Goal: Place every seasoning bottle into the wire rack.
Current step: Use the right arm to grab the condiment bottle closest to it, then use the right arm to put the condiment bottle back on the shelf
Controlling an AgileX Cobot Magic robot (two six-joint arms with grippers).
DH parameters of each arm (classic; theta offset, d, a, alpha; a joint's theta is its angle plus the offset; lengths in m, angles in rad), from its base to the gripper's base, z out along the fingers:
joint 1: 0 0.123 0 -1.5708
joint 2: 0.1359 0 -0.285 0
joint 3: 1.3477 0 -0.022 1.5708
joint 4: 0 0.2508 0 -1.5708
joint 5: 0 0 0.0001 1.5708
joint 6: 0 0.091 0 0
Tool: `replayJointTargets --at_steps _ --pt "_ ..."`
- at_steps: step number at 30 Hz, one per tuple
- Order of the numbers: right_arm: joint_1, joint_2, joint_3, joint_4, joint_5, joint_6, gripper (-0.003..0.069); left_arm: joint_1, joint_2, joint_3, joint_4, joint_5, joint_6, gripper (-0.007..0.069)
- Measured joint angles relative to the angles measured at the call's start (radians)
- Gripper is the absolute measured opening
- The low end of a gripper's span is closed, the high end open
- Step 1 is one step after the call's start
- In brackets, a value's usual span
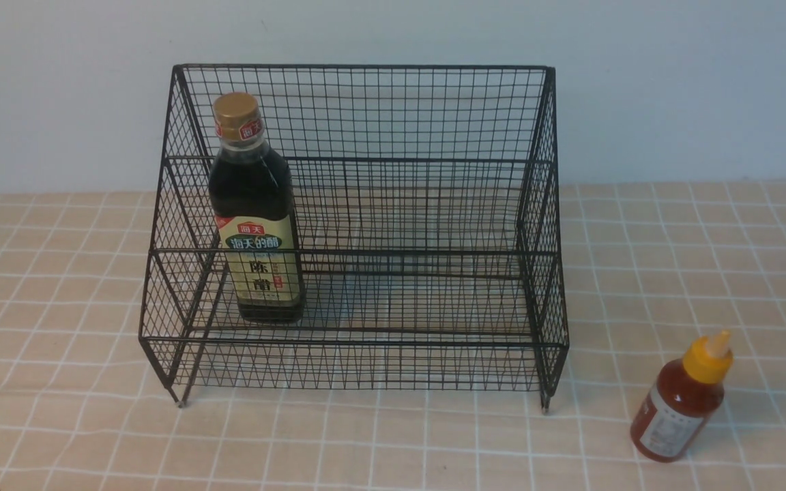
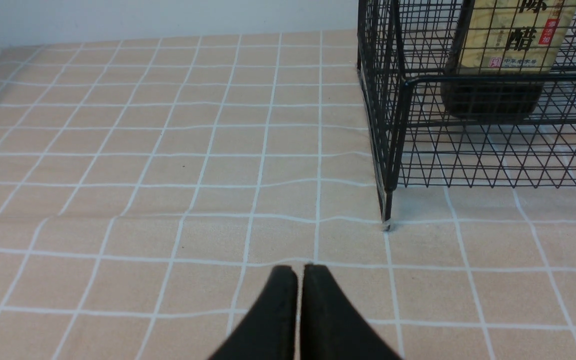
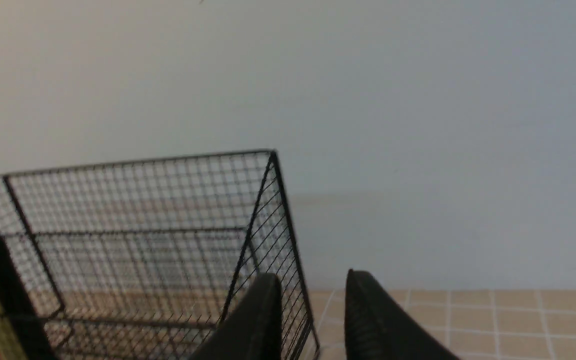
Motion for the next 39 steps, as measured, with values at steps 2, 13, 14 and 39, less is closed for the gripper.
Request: replayJointTargets --at_steps 2,13,14,39 --pt "0.0 0.132 -0.029 -0.085 -0.047 0.017 0.026 0.0 0.0 0.0 0.0 0.0 0.0 -0.0003" --pt "0.0 0.502 -0.08 -0.107 -0.056 0.005 0.0528 0.0 0.0 0.0 0.0 0.0 0.0 -0.0003" --pt "0.0 0.507 -0.081 -0.107 -0.056 0.002 0.0529 0.0 0.0 0.0 0.0 0.0 0.0 -0.0003" --pt "0.0 0.302 -0.343 -0.465 0.054 0.248 0.029 0.0 0.0 0.0 0.0 0.001 0.0 -0.0003"
